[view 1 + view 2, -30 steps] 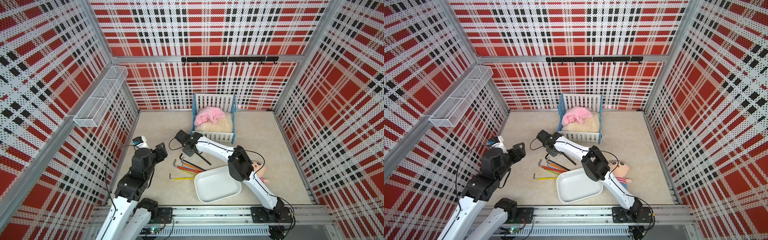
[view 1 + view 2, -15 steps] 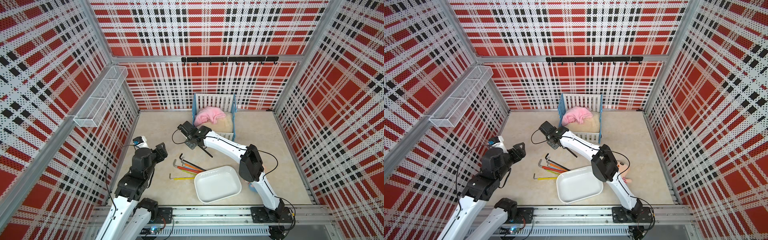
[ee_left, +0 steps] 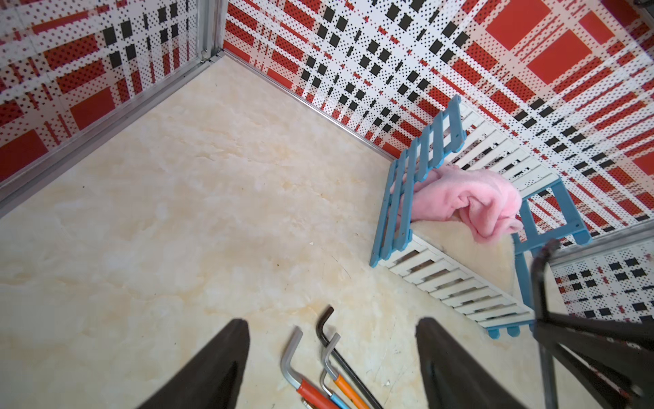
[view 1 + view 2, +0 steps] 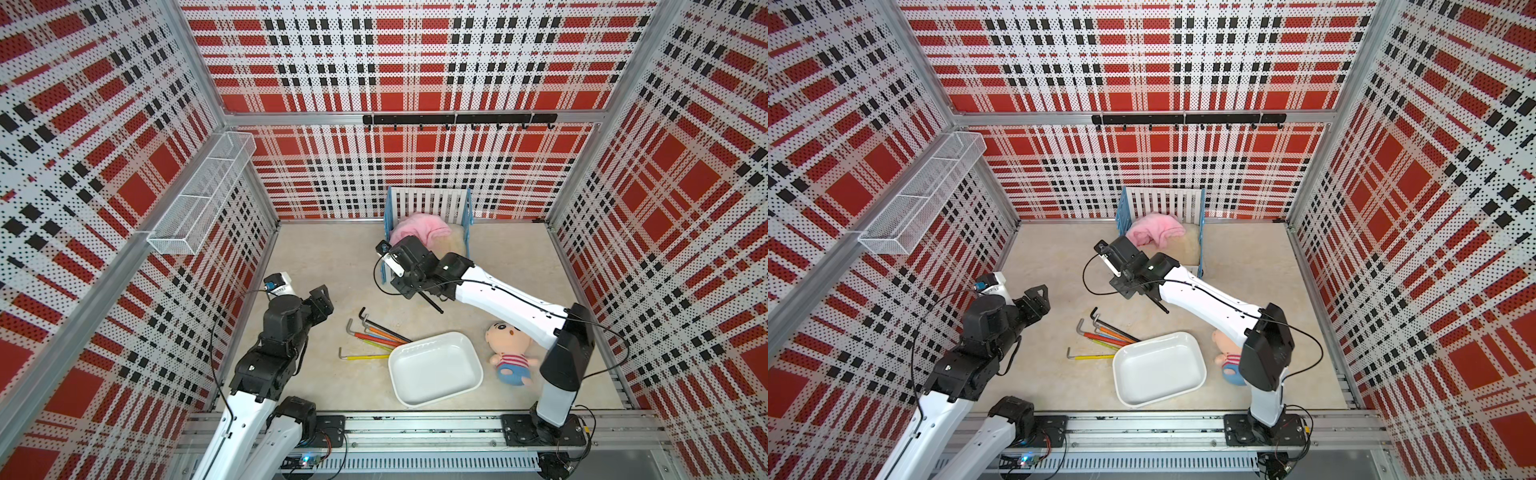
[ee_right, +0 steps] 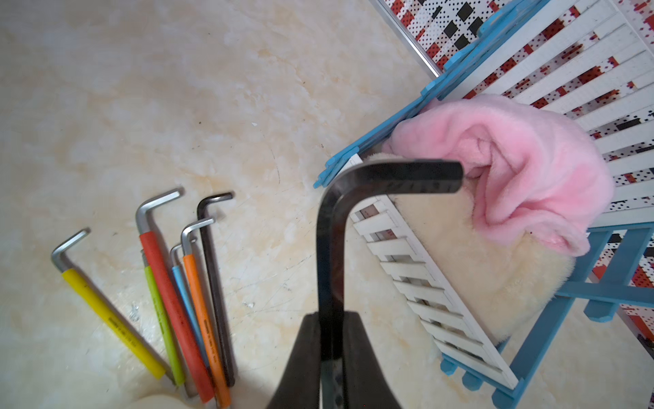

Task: Put the hex key on the desktop into the storage box
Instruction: Pick up the Allen key from the center of the board, then place the Allen key in the storage box.

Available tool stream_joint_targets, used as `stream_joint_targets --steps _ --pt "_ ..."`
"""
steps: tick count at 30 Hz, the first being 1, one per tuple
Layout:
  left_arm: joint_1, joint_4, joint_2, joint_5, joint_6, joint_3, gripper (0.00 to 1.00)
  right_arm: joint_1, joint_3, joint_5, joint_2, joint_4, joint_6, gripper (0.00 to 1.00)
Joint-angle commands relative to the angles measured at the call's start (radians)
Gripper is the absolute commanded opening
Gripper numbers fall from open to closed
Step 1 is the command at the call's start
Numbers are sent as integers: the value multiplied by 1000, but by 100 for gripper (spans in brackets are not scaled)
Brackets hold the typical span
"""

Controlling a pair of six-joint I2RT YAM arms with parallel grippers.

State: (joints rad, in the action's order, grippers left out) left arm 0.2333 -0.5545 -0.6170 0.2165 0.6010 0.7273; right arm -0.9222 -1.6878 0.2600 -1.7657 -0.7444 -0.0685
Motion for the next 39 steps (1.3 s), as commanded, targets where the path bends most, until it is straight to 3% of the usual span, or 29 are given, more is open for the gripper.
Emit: stream_joint_targets --steps 1,10,16,28,39 --pt "-9 7 5 1 -8 -14 80 -50 102 -40 110 108 -62 0" --pt "-9 7 22 3 -9 -14 80 -181 404 -48 284 207 -191 0" --pt "-9 6 34 10 -6 -14 80 -225 515 -48 289 214 -299 0" --pt "-9 4 49 19 1 -13 79 -267 589 -92 247 189 -420 0" --pt "-8 2 61 29 7 -12 79 -308 585 -76 244 121 -416 0"
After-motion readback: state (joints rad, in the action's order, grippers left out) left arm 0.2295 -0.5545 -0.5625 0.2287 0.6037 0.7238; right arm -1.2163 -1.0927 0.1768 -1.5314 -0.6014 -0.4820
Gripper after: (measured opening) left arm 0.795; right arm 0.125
